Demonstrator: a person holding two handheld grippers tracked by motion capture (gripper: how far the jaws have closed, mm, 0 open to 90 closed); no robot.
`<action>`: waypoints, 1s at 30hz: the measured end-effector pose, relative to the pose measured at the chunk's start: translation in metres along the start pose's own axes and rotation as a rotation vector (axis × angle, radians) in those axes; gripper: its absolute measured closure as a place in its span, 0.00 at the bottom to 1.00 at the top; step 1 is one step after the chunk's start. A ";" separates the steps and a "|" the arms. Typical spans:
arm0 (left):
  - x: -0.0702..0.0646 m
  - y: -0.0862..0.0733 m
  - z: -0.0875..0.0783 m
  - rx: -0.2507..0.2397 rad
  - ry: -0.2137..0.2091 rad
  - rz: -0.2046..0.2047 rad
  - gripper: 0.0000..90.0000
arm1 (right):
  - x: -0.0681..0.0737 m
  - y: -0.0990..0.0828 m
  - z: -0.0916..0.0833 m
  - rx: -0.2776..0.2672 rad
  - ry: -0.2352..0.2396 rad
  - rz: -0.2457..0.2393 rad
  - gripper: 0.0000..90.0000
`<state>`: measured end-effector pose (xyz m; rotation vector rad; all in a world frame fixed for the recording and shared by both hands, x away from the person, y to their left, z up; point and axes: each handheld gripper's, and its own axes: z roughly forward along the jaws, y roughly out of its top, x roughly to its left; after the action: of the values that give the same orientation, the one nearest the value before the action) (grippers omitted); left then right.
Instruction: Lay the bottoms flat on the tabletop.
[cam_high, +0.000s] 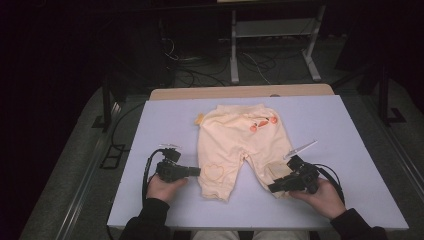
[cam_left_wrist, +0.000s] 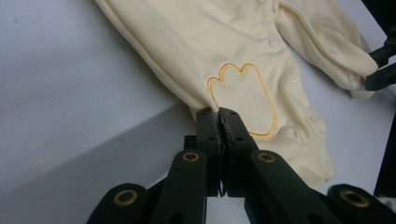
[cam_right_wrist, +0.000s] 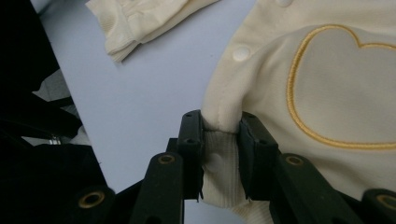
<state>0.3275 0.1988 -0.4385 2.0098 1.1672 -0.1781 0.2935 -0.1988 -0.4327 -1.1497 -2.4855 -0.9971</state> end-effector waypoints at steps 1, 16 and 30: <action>0.000 0.000 0.000 0.002 -0.001 0.001 0.96 | 0.000 0.000 0.001 -0.001 0.005 -0.002 0.79; 0.001 -0.001 -0.003 0.001 0.012 0.011 0.95 | 0.006 0.002 -0.001 -0.047 0.041 -0.035 0.48; -0.006 -0.003 -0.013 -0.104 0.044 0.106 0.53 | 0.007 0.002 -0.023 -0.232 -0.080 -0.089 0.06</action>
<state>0.3182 0.2047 -0.4289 1.9867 1.0721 -0.0192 0.2882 -0.2094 -0.4114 -1.1733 -2.5557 -1.3174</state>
